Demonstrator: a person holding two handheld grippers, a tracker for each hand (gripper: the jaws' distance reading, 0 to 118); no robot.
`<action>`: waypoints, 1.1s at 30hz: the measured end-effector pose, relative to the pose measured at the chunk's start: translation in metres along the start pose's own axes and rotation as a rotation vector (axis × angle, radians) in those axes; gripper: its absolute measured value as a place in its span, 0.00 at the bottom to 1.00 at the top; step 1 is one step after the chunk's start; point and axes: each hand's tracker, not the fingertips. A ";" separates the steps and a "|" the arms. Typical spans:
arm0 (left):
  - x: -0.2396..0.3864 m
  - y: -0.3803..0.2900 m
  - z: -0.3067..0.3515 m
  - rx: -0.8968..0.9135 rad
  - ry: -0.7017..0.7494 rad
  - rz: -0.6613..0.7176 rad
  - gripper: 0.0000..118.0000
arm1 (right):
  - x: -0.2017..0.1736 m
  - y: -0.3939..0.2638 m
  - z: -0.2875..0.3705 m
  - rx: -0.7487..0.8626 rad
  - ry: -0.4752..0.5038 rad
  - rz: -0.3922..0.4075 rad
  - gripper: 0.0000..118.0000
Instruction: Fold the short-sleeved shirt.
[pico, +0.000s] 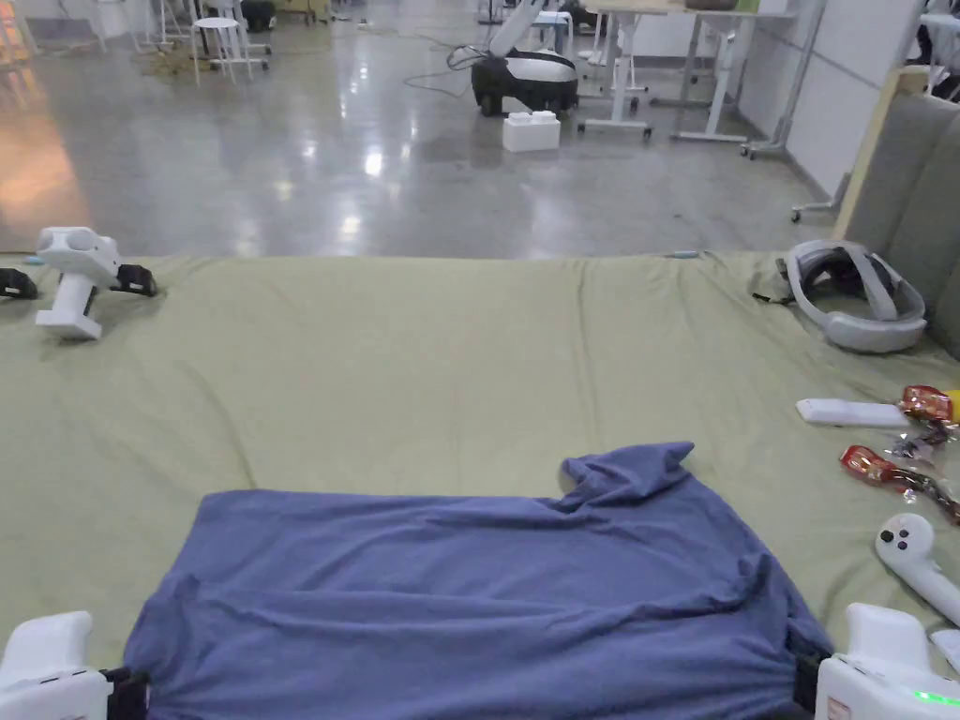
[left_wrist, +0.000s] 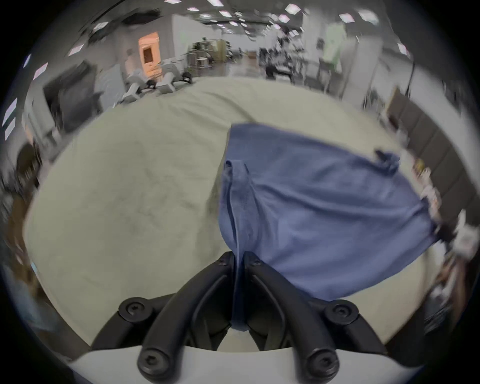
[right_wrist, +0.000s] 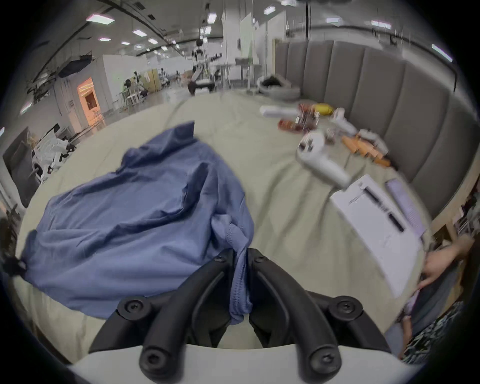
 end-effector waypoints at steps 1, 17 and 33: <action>-0.008 0.002 0.015 0.016 -0.039 0.054 0.08 | -0.001 0.001 0.009 -0.004 -0.005 0.033 0.10; -0.045 -0.116 0.074 -0.009 -0.058 0.100 0.16 | 0.026 -0.092 0.089 -0.094 0.047 0.064 0.11; 0.023 -0.077 0.298 0.735 0.070 -0.152 0.81 | 0.049 -0.012 0.214 0.311 0.401 -0.211 0.74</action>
